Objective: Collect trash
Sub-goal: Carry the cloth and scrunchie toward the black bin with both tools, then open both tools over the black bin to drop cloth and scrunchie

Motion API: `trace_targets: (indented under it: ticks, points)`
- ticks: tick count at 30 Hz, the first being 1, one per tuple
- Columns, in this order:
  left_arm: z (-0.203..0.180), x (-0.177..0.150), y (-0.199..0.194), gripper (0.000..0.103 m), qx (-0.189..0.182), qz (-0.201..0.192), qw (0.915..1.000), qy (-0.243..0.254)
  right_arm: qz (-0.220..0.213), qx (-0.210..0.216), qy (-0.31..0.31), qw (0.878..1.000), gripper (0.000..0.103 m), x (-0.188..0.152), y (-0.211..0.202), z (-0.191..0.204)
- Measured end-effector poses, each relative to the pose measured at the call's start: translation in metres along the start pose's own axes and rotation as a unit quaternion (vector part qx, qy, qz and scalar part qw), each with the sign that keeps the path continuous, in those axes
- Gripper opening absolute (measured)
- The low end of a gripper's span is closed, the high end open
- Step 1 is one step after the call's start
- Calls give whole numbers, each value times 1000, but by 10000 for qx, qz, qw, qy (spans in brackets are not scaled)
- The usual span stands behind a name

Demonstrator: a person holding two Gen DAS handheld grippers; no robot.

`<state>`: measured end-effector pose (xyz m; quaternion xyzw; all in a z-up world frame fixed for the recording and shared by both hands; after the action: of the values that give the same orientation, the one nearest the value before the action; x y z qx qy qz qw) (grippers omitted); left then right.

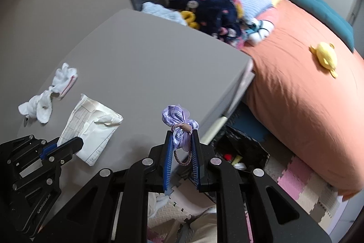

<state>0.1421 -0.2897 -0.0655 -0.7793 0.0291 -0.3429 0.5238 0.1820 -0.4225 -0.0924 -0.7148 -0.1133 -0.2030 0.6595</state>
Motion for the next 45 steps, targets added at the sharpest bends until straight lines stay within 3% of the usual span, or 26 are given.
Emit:
trace_targets:
  ticks: [20, 28, 37, 38, 39, 40, 42, 44, 45]
  points:
    - [-121, 4, 63, 5, -557, 628, 9914, 1001, 141, -599, 1126, 9917, 17, -40, 0, -154]
    - [-151, 1, 85, 5, -609, 857, 9861, 1284, 214, -709, 1416, 9872, 17, -52, 5, -191]
    - [-163, 2, 96, 6, -676, 972, 9829, 1410, 329, -771, 1553, 9843, 17, -60, 14, -206]
    - [-162, 1, 97, 9, -685, 1015, 9826, 1400, 337, -804, 1576, 9836, 21, -60, 15, -208]
    - [-161, -1, 100, 22, -656, 1098, 9823, 1367, 341, -834, 1601, 9830, 32, -60, 16, -210]
    - [-160, -1, 102, 55, -611, 1144, 9823, 1355, 343, -852, 1623, 9825, 40, -59, 16, -211]
    - [-156, 3, 103, 97, -421, 1005, 9851, 1331, 319, -854, 1684, 9815, 72, -58, 17, -215]
    - [-154, 10, 97, 97, -279, 711, 9870, 1411, 294, -965, 1793, 9786, 95, -56, 16, -222]
    - [-155, 10, 97, 97, -262, 724, 9865, 1443, 298, -1040, 1827, 9772, 100, -57, 16, -225]
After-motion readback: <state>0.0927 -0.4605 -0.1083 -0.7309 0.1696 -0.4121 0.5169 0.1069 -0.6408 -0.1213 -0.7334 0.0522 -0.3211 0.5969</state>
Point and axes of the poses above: each gripper's, at about its wrist camera, not at the fingertips, and y roughly the way its jaws point, z to its left, x to its top, the point moved 10 cm from there along y, roughly the way its jaws point, and after that the axes turned 12 degrees about -x, right-handed, at the moved point
